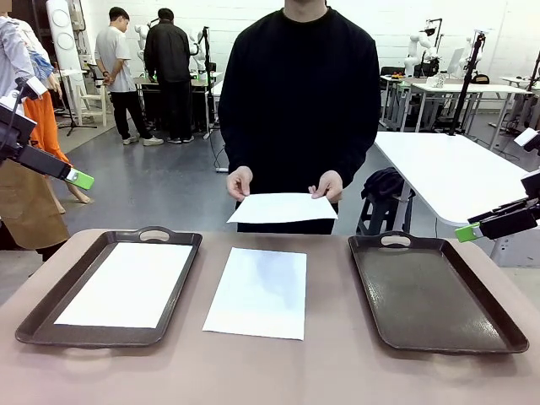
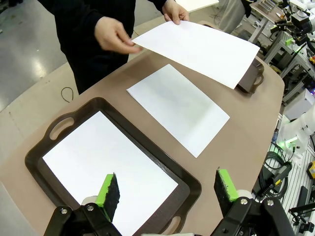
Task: Sort the A4 documents.
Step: Receive the A4 Paper.
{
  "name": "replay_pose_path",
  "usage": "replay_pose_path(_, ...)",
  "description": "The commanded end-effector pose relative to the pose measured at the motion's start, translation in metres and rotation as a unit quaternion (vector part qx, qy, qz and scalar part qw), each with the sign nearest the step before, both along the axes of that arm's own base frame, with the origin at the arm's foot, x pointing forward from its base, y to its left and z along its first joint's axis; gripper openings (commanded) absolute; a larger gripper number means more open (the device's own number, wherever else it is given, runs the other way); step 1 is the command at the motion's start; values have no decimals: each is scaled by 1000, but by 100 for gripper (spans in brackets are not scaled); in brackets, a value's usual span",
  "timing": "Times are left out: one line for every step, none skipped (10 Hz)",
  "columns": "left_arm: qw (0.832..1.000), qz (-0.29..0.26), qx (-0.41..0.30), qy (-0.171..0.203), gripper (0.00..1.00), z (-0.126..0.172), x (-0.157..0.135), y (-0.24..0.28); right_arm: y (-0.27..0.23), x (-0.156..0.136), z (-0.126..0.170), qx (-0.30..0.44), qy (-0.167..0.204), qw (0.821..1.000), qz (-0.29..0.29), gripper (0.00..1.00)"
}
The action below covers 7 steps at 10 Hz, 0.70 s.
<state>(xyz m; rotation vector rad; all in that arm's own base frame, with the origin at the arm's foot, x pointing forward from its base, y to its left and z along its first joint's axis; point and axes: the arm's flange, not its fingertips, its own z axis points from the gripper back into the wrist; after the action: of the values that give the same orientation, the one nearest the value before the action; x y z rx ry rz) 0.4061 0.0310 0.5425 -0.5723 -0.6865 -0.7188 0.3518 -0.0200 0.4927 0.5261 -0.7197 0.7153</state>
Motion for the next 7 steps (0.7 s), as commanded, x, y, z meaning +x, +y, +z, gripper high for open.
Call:
replay_pose_path(1000, -8, 0, -3, 100, 1, -1, 0, 0, 5, -2, 8, -6, 1000, 7, 100)
replay_pose_path(1000, -8, 0, -3, 100, 1, -1, 0, 0, 5, -2, 8, -6, 1000, 7, 100)
replay_pose_path(1000, -8, 0, -3, 100, 1, -1, 0, 0, 5, -2, 8, -6, 1000, 7, 100)
replay_pose_path(1000, -8, 0, -3, 100, 1, -1, 0, 0, 5, -2, 8, -6, 1000, 7, 100)
replay_pose_path(1000, -8, 0, -3, 100, 1, -1, 0, 0, 5, -2, 8, -6, 1000, 7, 100)
replay_pose_path(1000, -8, 0, -3, 100, 1, -1, 0, 0, 5, -2, 8, -6, 1000, 7, 100)
replay_pose_path(1000, -8, 0, -3, 100, 1, -1, 0, 0, 5, -2, 8, -6, 1000, 7, 100)
